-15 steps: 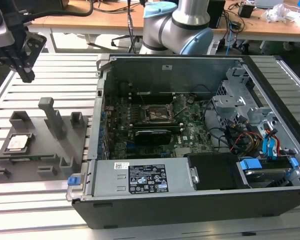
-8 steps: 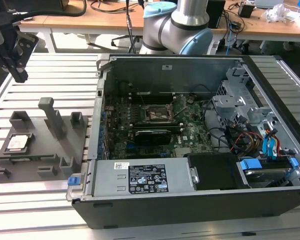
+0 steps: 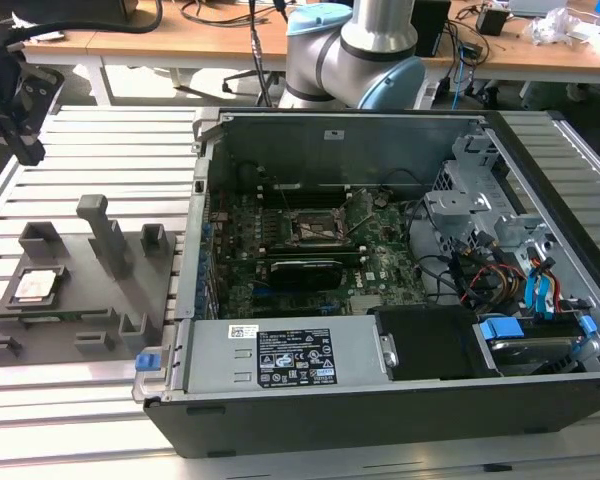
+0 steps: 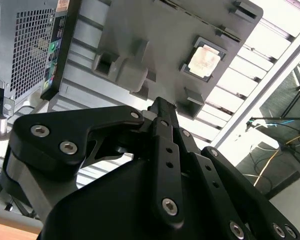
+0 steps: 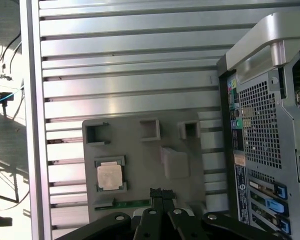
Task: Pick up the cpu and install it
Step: 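Reach for the cpu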
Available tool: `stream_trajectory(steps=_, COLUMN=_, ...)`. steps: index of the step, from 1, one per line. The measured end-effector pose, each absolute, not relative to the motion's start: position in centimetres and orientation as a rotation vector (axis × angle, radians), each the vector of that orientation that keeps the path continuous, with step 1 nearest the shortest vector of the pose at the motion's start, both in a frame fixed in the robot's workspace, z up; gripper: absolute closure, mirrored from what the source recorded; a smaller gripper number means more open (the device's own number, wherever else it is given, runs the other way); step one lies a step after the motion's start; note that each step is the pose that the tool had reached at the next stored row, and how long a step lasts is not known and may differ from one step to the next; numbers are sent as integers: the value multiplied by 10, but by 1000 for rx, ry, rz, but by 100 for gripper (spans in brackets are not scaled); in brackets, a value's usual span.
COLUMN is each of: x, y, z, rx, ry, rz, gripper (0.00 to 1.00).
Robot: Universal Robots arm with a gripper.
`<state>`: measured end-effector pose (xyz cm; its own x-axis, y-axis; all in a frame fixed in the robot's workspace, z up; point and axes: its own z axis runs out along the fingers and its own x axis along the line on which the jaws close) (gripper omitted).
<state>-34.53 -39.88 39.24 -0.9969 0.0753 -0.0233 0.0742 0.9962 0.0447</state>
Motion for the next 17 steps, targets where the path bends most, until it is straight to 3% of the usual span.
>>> stream_trajectory(steps=17, x=-370, y=-399, z=392, rx=117, ry=3114, rz=68, gripper=89)
